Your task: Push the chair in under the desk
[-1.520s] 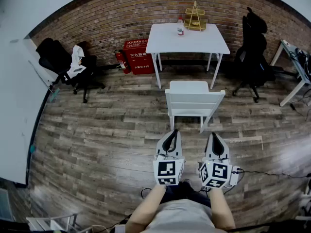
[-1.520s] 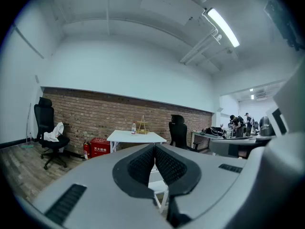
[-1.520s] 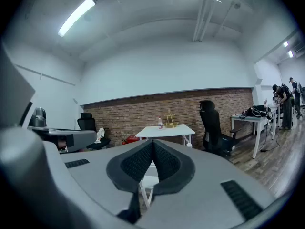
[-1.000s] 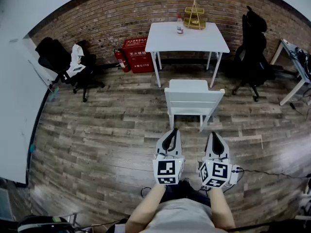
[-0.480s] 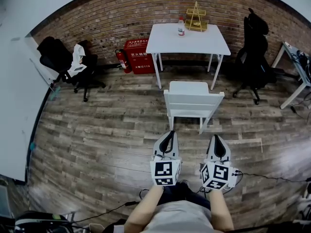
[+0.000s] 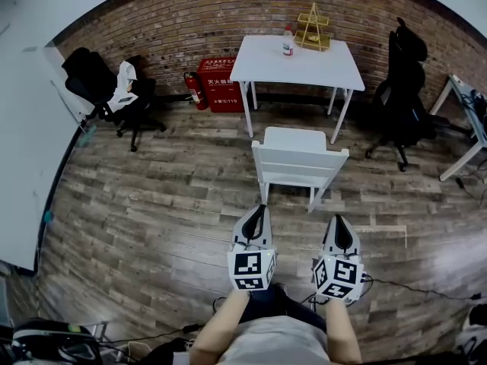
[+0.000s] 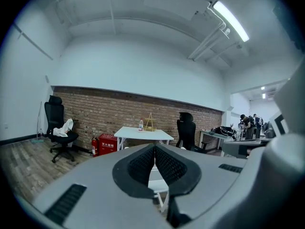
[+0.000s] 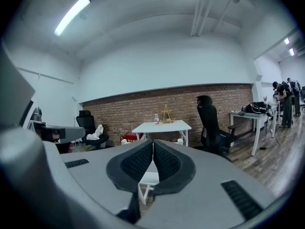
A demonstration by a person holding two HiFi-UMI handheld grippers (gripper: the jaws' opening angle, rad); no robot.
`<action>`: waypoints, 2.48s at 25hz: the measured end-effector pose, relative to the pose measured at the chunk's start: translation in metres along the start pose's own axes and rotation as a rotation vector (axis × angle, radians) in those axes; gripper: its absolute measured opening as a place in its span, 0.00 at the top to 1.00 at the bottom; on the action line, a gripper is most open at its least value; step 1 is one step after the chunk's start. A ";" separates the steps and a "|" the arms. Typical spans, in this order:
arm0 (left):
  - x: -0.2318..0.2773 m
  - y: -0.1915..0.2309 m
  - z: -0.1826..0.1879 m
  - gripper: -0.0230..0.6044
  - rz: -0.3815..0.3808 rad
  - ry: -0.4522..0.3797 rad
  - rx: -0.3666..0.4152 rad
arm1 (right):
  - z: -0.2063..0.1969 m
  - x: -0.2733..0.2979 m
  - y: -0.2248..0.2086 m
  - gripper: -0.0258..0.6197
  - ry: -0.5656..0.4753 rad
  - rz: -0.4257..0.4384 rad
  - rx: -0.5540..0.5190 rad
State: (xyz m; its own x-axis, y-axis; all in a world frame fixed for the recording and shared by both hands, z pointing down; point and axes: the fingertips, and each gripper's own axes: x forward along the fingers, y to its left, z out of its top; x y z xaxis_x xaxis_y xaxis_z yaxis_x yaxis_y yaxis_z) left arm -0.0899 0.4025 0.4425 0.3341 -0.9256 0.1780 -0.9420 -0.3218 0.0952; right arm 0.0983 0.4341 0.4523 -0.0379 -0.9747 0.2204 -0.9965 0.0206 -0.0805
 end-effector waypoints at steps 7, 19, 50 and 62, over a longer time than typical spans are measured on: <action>0.014 0.007 -0.006 0.94 0.016 0.018 -0.004 | -0.007 0.019 -0.005 0.93 0.021 0.006 0.015; 0.081 0.028 0.004 0.94 -0.037 0.034 -0.020 | -0.001 0.085 -0.008 0.93 0.050 -0.026 0.035; 0.201 0.097 -0.004 0.94 -0.049 0.123 -0.009 | 0.011 0.205 -0.024 0.93 0.089 -0.130 0.008; 0.239 0.108 -0.019 0.93 -0.007 0.189 0.043 | 0.006 0.246 -0.081 0.93 0.158 -0.173 -0.038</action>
State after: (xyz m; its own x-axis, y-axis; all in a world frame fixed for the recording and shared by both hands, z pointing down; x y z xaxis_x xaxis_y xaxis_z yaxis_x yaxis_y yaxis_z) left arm -0.1114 0.1504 0.5141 0.3371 -0.8705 0.3586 -0.9386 -0.3404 0.0562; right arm 0.1704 0.1913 0.5069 0.1252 -0.9177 0.3771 -0.9912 -0.1322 0.0074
